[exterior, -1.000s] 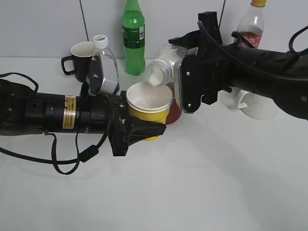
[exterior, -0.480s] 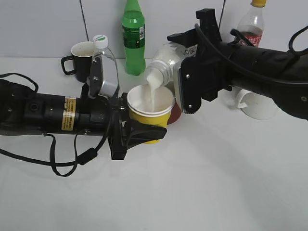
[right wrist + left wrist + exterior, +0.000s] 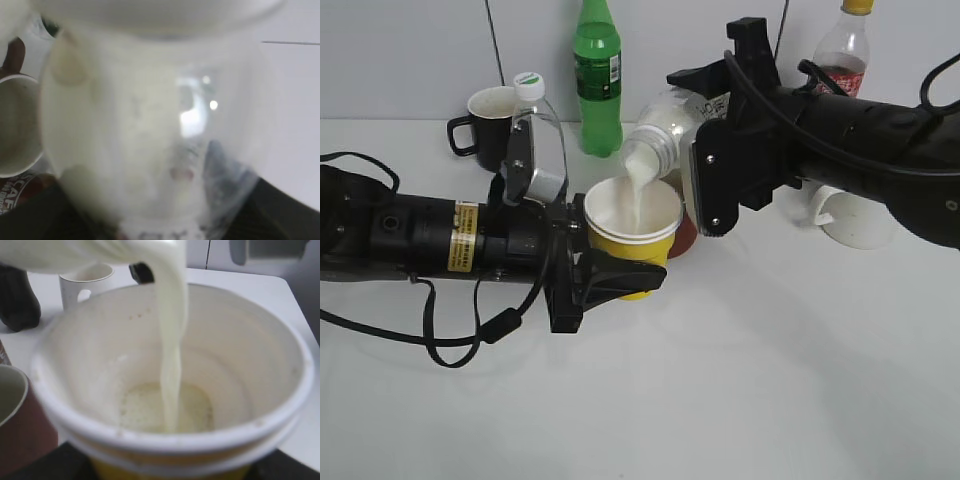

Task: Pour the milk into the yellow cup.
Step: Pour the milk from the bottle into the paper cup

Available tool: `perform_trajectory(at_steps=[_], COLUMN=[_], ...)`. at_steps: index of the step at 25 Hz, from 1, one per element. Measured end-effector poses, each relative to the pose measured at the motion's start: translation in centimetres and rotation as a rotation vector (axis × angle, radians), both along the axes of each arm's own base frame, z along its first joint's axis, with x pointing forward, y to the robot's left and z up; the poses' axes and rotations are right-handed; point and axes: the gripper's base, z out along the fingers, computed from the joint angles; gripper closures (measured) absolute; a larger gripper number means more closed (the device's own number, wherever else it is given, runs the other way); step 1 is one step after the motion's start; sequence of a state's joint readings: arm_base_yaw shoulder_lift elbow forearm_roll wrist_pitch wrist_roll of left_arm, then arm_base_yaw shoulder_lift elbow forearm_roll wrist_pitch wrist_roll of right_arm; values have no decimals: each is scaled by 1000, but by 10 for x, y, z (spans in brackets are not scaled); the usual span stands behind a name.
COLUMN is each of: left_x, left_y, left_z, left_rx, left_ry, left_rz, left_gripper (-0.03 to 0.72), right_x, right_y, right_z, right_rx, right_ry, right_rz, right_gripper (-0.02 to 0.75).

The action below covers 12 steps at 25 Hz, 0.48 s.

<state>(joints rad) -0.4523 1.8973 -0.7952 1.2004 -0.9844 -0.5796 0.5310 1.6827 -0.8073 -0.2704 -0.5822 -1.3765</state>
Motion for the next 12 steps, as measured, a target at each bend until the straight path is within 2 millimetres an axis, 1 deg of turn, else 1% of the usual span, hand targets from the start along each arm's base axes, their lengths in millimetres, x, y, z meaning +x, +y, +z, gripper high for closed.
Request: perform_trajectory(at_steps=[12], left_x=[0], left_y=[0], left_z=[0], left_rx=[1], left_ry=[0], left_rz=[-1], left_gripper=[291], right_x=[0], right_y=[0], right_z=[0], right_rx=[-16], right_ry=[-13], right_rz=[5], right_gripper=[306])
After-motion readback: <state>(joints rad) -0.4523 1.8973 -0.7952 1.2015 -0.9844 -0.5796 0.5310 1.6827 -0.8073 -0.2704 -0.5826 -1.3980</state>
